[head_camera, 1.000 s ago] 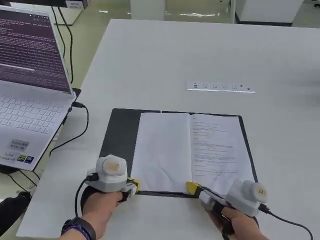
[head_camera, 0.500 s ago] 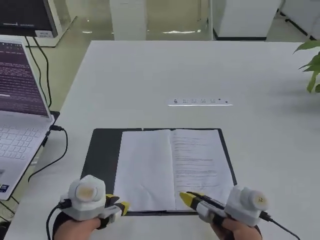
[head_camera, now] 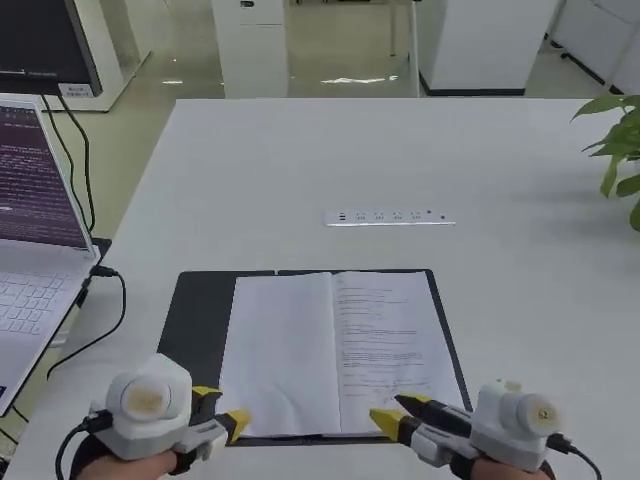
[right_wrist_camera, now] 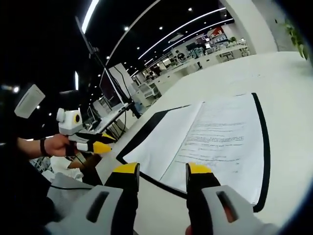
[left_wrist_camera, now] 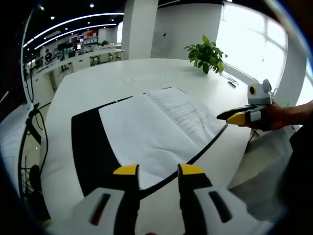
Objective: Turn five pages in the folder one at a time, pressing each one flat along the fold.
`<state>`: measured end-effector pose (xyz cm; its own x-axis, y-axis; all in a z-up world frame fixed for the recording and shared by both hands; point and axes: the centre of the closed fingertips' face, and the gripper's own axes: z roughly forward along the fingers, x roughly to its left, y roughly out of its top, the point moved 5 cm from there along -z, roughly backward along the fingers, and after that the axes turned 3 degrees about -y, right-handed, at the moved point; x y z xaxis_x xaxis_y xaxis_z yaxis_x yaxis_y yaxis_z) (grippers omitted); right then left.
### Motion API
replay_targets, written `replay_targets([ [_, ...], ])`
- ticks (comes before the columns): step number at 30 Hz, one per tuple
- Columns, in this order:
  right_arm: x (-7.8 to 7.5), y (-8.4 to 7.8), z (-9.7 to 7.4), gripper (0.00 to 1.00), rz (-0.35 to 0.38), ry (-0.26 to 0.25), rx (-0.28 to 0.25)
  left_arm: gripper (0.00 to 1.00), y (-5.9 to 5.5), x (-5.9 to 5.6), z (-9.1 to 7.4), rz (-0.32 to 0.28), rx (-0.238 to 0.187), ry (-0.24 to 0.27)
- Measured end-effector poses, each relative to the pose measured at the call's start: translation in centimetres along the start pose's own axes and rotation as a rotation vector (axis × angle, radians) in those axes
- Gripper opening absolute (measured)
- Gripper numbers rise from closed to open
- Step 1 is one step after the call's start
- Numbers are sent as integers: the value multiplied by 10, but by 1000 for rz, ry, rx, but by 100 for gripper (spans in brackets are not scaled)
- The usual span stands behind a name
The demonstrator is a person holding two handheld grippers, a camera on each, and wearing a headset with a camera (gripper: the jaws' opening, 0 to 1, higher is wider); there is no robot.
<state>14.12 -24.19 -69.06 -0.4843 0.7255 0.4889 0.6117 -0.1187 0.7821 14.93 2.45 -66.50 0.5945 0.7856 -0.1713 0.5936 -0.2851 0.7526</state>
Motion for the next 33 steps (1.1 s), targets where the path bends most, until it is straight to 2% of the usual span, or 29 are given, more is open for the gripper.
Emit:
replay_targets([
  [3,-4,3,-8,39,2,-6,-20,31,2,2,-9,27,-6,6],
  [10,-6,16,-24,45,-44,-22,-51,36,8,5,-21,36,-36,17],
  [14,-5,23,-29,49,-75,-25,-62,40,12,3,-23,46,-52,13],
  [20,3,27,-35,54,-162,-17,-32,45,17,-4,-28,50,-87,-3],
  [25,6,33,-43,57,-137,-14,-70,49,13,-9,-32,43,-97,-9],
  [27,10,30,-44,60,-146,-12,-50,50,11,-11,-33,39,-97,-14],
  [30,14,25,-46,63,-199,-12,-4,50,10,-13,-34,37,-95,-12],
  [33,18,23,-49,64,-216,-16,10,52,10,-16,-34,23,-109,-21],
])
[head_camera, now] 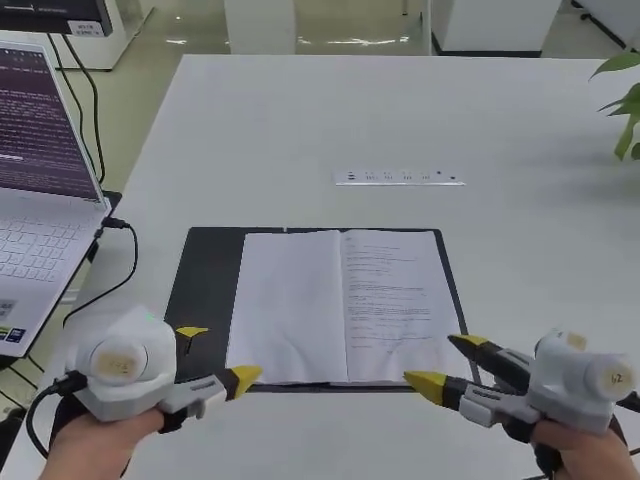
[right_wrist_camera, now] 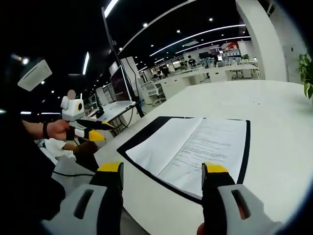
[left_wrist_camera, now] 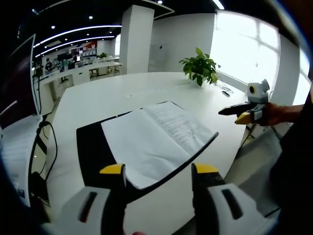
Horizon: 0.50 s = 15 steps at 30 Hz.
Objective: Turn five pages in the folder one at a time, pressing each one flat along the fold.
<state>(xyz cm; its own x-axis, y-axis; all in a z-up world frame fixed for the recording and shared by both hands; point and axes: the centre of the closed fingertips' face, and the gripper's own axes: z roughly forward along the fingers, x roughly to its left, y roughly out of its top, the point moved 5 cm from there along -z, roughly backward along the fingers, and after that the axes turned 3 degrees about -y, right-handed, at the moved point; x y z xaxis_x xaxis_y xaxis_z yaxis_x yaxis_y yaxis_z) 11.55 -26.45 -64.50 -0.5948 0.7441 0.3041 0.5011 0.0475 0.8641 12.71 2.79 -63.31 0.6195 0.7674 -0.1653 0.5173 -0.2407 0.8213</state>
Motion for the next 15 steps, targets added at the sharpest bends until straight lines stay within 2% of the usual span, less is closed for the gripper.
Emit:
replay_targets([
  [2,2,-2,-2,65,-15,-13,13,53,-2,-3,1,5,1,-6],
  [5,1,-8,-3,65,-23,-32,36,56,-8,-8,3,26,28,-17],
  [10,4,-9,-6,67,14,-49,14,59,-14,-13,9,23,49,-39],
  [15,4,-9,-9,68,42,-56,-6,58,-13,-19,16,20,69,-49],
])
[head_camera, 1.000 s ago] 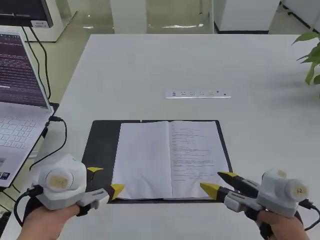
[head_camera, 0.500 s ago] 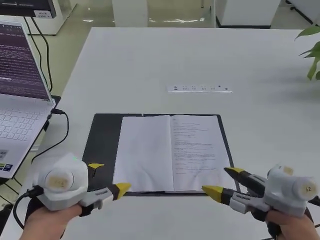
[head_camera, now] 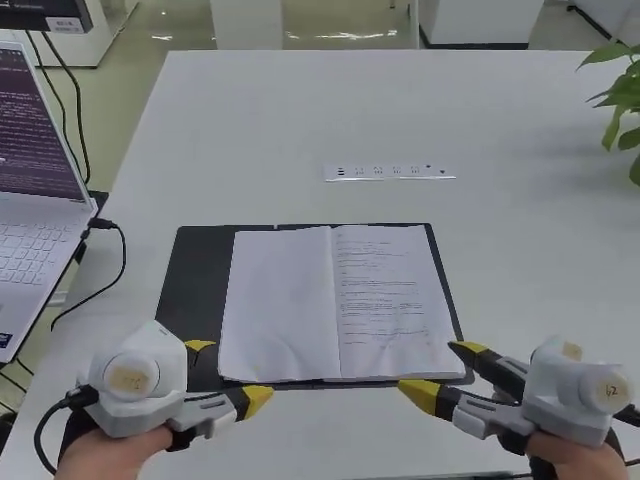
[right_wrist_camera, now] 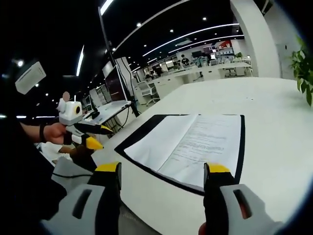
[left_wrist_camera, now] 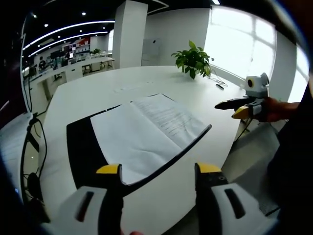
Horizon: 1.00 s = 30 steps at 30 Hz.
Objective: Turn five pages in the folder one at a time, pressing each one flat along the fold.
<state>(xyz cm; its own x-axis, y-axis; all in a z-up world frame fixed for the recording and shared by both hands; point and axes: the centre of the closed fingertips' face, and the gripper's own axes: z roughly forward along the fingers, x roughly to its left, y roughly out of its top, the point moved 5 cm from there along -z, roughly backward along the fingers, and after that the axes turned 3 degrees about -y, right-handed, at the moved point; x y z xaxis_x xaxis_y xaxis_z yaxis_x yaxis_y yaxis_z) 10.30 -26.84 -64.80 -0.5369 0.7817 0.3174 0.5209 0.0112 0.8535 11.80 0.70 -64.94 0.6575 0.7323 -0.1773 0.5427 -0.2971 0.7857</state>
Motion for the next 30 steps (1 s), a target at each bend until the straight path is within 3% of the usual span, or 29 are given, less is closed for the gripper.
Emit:
replay_targets([
  [5,-4,-2,-4,68,-4,-9,4,59,0,-2,5,-10,18,-9],
  [15,-11,-3,-15,68,10,-20,-14,59,13,-20,30,15,39,-60],
  [25,-16,-6,-21,69,3,-3,6,59,40,-43,69,47,30,-125],
  [30,-19,-9,-24,70,-8,-7,27,59,46,-54,88,65,40,-156],
])
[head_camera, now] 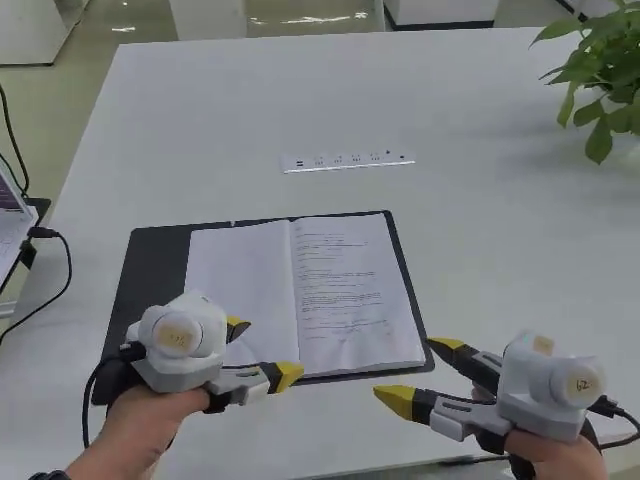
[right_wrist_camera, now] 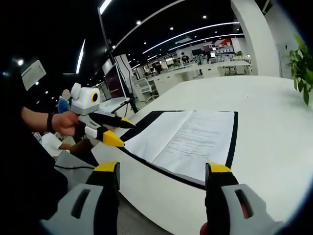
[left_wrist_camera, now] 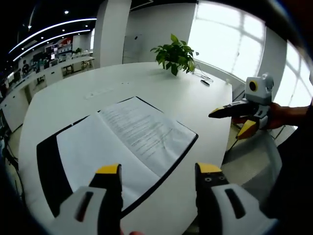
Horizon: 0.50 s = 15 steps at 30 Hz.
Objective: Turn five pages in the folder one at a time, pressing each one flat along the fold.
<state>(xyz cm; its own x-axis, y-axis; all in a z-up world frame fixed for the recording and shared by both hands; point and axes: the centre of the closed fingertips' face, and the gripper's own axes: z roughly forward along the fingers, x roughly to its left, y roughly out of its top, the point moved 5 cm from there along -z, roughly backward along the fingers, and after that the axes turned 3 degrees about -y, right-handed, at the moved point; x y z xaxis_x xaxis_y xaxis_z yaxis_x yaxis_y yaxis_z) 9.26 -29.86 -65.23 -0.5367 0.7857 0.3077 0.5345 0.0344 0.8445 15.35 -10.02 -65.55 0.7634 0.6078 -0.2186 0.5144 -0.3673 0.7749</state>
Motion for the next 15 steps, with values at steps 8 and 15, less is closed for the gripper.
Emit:
replay_targets([
  [8,-9,-4,-2,71,38,-19,-5,59,14,-4,29,22,12,-36],
  [15,-13,-5,-6,71,68,-26,-14,59,31,-11,51,2,-13,-61],
])
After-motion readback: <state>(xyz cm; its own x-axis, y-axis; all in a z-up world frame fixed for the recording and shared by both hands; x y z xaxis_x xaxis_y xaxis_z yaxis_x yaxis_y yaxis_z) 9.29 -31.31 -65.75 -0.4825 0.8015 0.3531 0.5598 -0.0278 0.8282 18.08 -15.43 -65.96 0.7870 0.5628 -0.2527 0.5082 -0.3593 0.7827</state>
